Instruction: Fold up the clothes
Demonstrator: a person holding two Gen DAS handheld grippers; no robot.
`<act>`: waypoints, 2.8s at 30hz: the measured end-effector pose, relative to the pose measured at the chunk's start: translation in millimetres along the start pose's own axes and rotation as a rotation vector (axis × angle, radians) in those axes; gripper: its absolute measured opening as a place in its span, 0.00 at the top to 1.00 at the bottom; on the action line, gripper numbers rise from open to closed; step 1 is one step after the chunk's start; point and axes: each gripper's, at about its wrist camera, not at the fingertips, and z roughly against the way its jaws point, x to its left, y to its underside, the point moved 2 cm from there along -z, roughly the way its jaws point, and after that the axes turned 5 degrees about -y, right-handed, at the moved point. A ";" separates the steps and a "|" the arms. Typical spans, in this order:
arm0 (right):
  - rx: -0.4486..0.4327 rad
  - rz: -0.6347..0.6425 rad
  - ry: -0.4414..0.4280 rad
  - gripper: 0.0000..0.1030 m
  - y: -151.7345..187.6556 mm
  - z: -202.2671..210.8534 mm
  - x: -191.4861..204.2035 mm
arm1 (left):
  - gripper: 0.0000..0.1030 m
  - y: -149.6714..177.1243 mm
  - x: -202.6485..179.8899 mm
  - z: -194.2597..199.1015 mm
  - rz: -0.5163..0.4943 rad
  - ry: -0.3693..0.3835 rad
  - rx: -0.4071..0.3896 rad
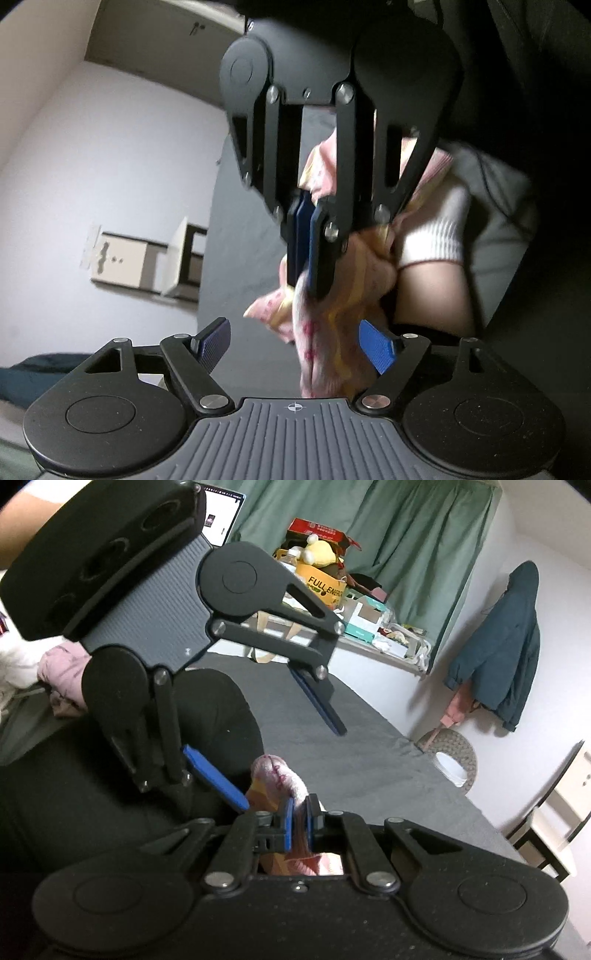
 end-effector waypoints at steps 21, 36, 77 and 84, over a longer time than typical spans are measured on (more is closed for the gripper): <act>0.290 -0.777 0.138 0.46 121.5 103.9 -151.1 | 0.94 52.2 56.0 -57.5 0.433 -0.085 0.104; 0.368 -0.617 0.061 0.66 118.7 82.1 -121.1 | 0.93 70.5 45.5 -61.7 0.494 -0.085 0.154; 0.043 -0.012 0.640 0.93 22.7 139.9 -102.4 | 0.93 60.6 100.4 -7.7 0.466 -0.498 0.149; -0.197 0.214 0.976 0.93 -42.5 182.7 -109.9 | 0.93 22.8 176.4 55.1 0.352 -0.818 0.069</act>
